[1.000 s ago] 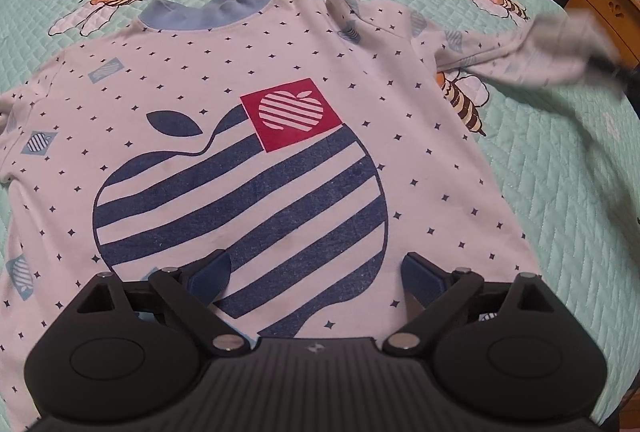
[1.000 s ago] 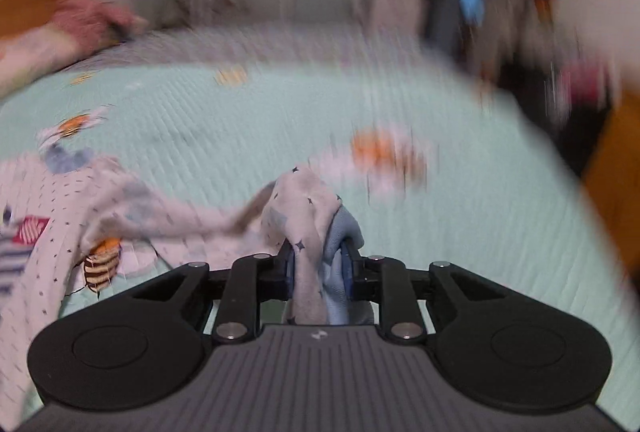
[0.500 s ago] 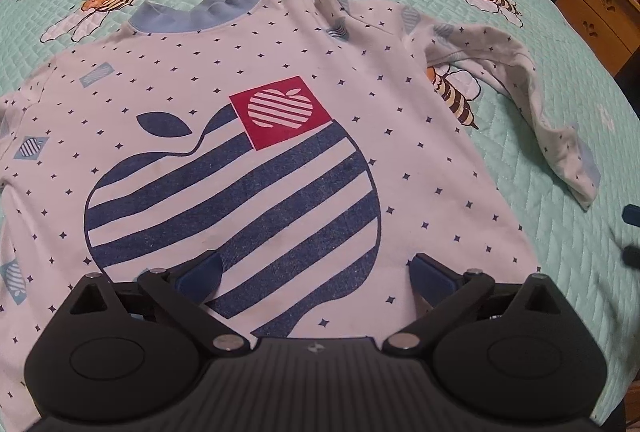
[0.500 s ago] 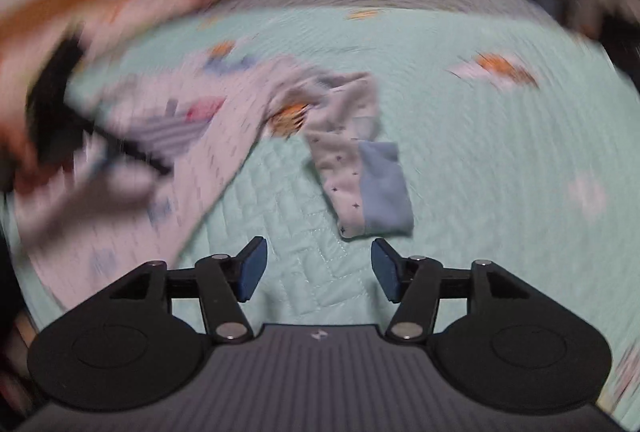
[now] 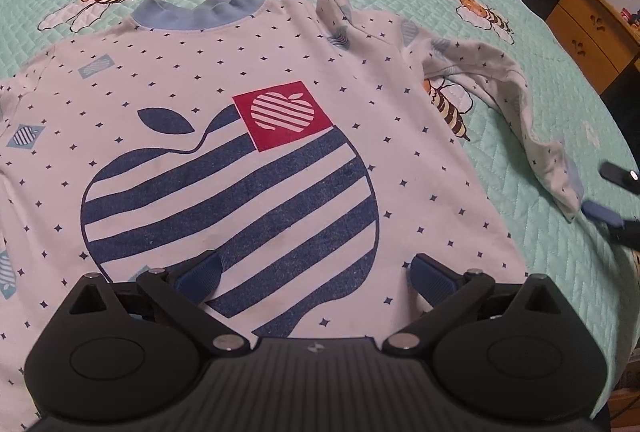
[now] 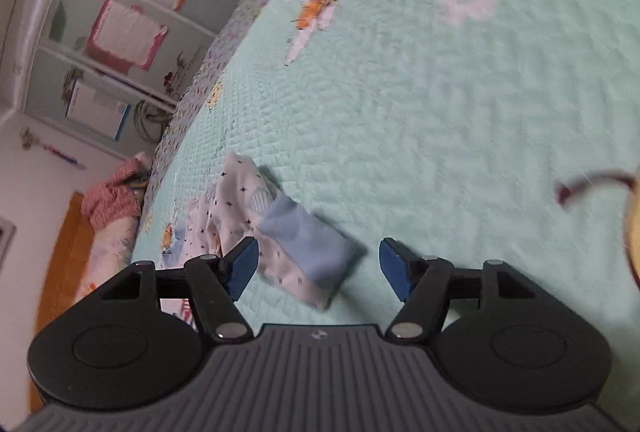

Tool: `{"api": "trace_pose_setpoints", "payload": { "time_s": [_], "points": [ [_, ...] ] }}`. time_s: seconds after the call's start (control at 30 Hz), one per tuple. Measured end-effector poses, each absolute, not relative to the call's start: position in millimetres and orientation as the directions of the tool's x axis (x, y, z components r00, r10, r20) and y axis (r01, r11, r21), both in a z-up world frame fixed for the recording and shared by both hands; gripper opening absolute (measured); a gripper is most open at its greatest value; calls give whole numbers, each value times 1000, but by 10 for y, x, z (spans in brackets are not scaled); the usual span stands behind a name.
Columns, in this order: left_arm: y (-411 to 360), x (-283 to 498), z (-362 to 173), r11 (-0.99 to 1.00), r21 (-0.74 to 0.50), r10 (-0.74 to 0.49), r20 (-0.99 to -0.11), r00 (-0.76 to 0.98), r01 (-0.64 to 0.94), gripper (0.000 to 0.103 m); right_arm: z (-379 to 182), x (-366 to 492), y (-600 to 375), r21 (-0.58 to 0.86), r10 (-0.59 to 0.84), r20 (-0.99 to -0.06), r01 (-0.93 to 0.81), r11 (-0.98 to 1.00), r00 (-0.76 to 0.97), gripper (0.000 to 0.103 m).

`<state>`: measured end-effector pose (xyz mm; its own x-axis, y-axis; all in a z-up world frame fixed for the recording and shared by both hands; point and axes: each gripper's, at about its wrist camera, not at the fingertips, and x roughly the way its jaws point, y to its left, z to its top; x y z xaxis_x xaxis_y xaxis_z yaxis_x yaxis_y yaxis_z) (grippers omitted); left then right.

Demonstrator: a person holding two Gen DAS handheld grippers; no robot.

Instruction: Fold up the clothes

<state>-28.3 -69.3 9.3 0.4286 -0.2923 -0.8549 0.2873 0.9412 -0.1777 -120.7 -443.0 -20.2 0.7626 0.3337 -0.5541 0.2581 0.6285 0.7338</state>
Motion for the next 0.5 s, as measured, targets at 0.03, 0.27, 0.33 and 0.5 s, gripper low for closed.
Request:
{"api": "trace_pose_setpoints", "payload": {
  "time_s": [0.03, 0.27, 0.33, 0.5],
  "points": [
    [-696, -286, 92, 941, -175, -291, -855, 430, 290, 103, -196, -1122, -4386, 713, 336, -563, 238, 659, 755, 72],
    [-652, -288, 93, 936, -192, -310, -848, 431, 295, 103, 26, -752, -4065, 553, 381, -609, 28, 833, 696, 10],
    [-630, -285, 94, 934, -207, -321, -843, 431, 291, 103, 290, -849, -3955, 466, 379, -558, -99, 879, 738, 10],
    [-609, -295, 94, 931, -221, -335, -836, 435, 291, 103, 643, -1204, -3490, 323, 538, -547, -431, 842, 641, 11]
  ]
}}
